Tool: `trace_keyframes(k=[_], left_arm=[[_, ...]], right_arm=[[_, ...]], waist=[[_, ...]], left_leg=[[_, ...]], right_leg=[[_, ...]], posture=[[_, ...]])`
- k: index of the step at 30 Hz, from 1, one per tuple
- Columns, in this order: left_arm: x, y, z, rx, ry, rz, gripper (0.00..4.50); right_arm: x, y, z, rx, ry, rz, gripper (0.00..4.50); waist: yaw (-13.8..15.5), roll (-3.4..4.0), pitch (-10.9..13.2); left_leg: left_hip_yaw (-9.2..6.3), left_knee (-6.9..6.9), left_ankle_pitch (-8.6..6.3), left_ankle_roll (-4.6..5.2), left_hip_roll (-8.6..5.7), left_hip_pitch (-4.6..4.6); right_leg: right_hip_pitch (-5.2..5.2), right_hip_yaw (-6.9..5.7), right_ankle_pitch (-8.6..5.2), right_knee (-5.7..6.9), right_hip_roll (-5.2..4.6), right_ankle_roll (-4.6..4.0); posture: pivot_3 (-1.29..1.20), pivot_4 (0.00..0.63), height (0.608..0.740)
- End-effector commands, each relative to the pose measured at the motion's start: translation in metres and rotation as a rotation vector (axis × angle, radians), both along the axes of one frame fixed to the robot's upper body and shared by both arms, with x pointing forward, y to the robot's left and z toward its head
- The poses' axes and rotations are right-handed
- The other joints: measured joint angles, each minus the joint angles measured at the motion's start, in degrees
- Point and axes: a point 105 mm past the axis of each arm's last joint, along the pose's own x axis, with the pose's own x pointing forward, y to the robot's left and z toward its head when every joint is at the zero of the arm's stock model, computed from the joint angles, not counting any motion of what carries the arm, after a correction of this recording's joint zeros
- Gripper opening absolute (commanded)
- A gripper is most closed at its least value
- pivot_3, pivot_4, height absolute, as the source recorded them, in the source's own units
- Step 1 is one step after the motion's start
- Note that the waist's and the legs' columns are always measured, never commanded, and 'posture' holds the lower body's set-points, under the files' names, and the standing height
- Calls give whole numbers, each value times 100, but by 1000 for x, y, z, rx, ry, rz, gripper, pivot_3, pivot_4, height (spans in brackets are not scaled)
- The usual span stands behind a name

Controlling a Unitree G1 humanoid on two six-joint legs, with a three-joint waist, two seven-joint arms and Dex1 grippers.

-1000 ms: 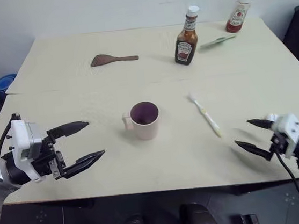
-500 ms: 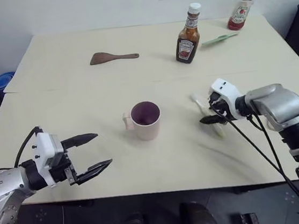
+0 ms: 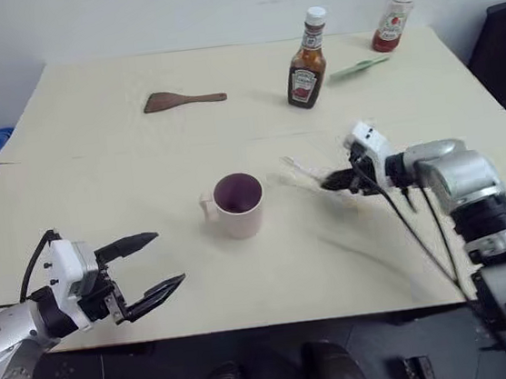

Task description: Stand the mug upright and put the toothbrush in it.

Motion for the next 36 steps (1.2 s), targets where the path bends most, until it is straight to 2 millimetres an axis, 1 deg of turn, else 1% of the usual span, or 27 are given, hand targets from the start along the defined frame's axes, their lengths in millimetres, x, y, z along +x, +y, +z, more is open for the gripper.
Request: trace_keyframes(k=[1,3,5,8,10,11,13,15,17,19,21,22,25,26,27,28,29,31,32,33,34,36], left_arm=[[-2,-2,8,-40,-25,10,4500],[2,-3,8,-80,-21,27,4500],[4,-4,8,-111,-14,35,4500],[7,-8,2,-132,-1,38,4500],[8,-11,-2,-124,5,31,4500],[9,-13,-3,-114,3,26,4500],[10,-14,-4,-110,0,25,4500],[11,-13,-5,-100,-7,30,4500],[12,-11,-5,-91,-18,45,4500],[13,-8,-6,-85,-25,62,4500],[13,-5,-7,-74,-28,76,4500],[12,-3,-8,-66,-28,82,4500],[6,4,-9,-24,-40,109,4500],[3,8,-8,-12,-48,126,4500],[1,13,-8,5,-59,153,4500],[-1,18,-11,21,-45,177,4500],[-3,25,-14,46,-36,209,4500],[-13,37,-21,97,-15,254,4500],[-20,45,-25,139,-9,282,4500],[-27,53,-30,175,4,310,4500],[-31,58,-32,199,12,329,4500],[-40,73,-38,227,6,392,4500]], right_arm=[[-30,18,82,408,-345,155,25],[-53,44,98,551,-375,264,25],[-68,60,103,623,-391,335,25],[-83,89,92,631,-408,402,25],[-81,101,81,623,-399,398,25],[-75,105,74,613,-388,372,25],[-64,108,64,602,-376,331,25],[-59,109,55,569,-400,324,25],[-55,110,49,548,-421,325,762],[-53,110,46,540,-449,321,1361],[-53,106,45,535,-470,324,2081],[-53,103,44,528,-485,325,2392],[-50,77,40,490,-501,271,3389],[-51,66,35,449,-499,262,3764],[-53,57,28,390,-503,273,4044],[-55,45,22,335,-503,282,4386],[-54,30,19,296,-490,261,4451],[-56,-8,11,210,-462,215,4451],[-62,-30,1,127,-448,217,4451],[-69,-46,-6,63,-441,219,4451],[-74,-56,-10,25,-436,223,4451],[-76,-75,-15,-13,-415,163,4451]], waist=[[14,17,10],[44,19,11],[61,15,8],[78,11,5],[68,11,5],[57,11,5],[46,11,6],[47,11,6],[40,11,6],[33,11,6],[32,12,6],[32,11,6],[36,11,6],[49,11,6],[66,11,6],[77,11,6],[78,11,6],[75,11,6],[73,11,6],[73,11,7],[74,10,7],[59,9,8]], left_leg=[[0,0,1,-1,2,0],[-2,1,0,-1,-1,0],[-5,2,0,1,-1,0],[-15,4,-1,2,-11,0],[-18,4,-3,5,-21,1],[-16,4,-3,6,-24,1],[-14,4,-3,6,-24,2],[-14,3,-2,5,-23,3],[-13,1,-3,5,-23,4],[-13,1,-3,5,-22,3],[-13,1,-2,5,-20,4],[-14,1,-2,5,-19,4],[-14,1,-3,5,-18,4],[-15,1,-3,6,-18,4],[-18,1,-4,7,-19,3],[-20,1,-6,10,-21,3],[-24,1,-8,14,-24,2],[-22,2,-11,20,-28,2],[-19,2,-13,22,-29,2],[-15,1,-14,25,-29,3],[-14,-1,-17,26,-27,4],[-10,-1,-19,26,-21,10]], right_leg=[[-1,1,0,1,2,0],[-2,2,0,5,-4,0],[-2,2,0,5,-7,0],[2,1,0,9,-15,-1],[4,2,0,10,-19,0],[4,4,0,9,-21,0],[3,4,0,10,-17,-1],[3,3,0,10,-15,-1],[3,3,-1,9,-15,-1],[3,3,-1,8,-15,-1],[3,3,-1,9,-15,-1],[3,3,-1,8,-15,-2],[3,3,-1,8,-17,-2],[4,3,-1,8,-18,-2],[4,3,-1,7,-20,-2],[6,3,-1,5,-25,-2],[10,3,-1,1,-28,-2],[14,1,-1,-4,-32,-1],[14,1,-1,-7,-32,-1],[15,0,-1,-15,-33,-1],[19,-4,0,-23,-30,-1],[23,-8,-1,-32,-25,-1]], posture=[[0,150,740],[0,150,740],[0,150,740],[0,150,740],[0,150,740],[0,150,740],[0,150,740],[0,150,740],[0,150,740],[0,150,740],[0,150,740],[0,150,740],[0,150,740],[0,150,740],[0,150,740],[0,150,740],[0,150,740],[0,150,740],[0,150,740],[0,150,740],[0,150,740],[0,150,740]])
